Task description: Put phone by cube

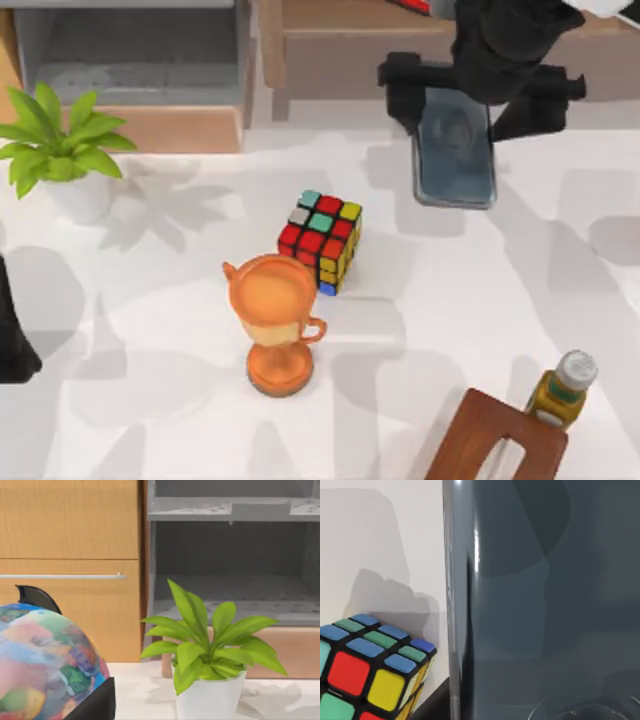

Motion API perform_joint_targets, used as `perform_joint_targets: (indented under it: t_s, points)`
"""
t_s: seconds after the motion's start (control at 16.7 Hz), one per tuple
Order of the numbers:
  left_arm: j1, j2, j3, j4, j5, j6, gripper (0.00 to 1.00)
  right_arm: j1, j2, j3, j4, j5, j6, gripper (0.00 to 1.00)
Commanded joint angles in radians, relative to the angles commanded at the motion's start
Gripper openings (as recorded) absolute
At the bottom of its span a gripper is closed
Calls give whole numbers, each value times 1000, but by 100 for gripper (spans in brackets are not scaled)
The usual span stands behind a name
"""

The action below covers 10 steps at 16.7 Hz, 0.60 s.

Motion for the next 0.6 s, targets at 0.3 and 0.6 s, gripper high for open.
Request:
perform_joint_targets:
  t_s: [0.3, 0.6]
  points:
    - [0, 0, 0, 0, 0, 0, 100, 0, 19, -35, 25, 1, 0, 0]
    - [0, 0, 0, 0, 0, 0, 100, -1, 68, -91, 45, 2, 0, 0]
